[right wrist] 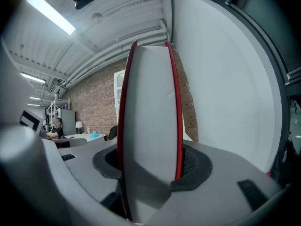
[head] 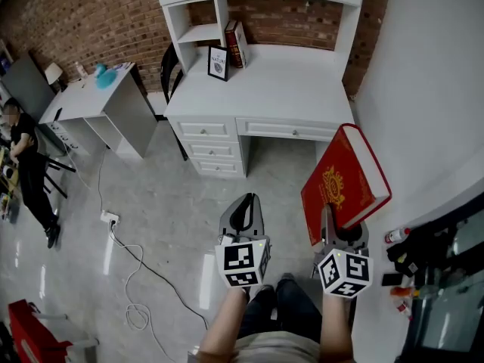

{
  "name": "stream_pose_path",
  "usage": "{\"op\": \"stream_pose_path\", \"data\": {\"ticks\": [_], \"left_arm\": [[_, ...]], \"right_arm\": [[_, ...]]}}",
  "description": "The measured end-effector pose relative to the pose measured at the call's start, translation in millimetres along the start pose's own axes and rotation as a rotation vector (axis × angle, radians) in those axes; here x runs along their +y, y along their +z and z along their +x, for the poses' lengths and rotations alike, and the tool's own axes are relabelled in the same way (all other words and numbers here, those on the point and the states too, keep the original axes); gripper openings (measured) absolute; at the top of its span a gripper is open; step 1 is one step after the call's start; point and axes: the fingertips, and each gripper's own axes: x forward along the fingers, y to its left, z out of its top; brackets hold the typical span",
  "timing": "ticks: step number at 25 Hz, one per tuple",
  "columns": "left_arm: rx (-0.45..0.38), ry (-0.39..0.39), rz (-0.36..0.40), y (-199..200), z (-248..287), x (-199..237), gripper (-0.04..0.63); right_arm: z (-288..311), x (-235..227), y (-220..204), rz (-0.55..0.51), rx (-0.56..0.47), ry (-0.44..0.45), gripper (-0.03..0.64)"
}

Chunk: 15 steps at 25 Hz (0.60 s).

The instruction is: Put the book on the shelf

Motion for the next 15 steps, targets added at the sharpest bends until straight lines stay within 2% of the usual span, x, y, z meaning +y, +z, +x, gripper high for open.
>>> {"op": "stream_pose_path", "data": {"ticks": [6,15], "left_arm": [[0.016,-0.006,-0.012,-1,51,-1,0.032],[0.024,0.057,-0.022,13,147,15,0.032]], "right_arm": [[47,-15,-2,-0.002,0.023,0.003,0.247],[156,-34,21,-0.015,0.022,0.062,0.247]]}}
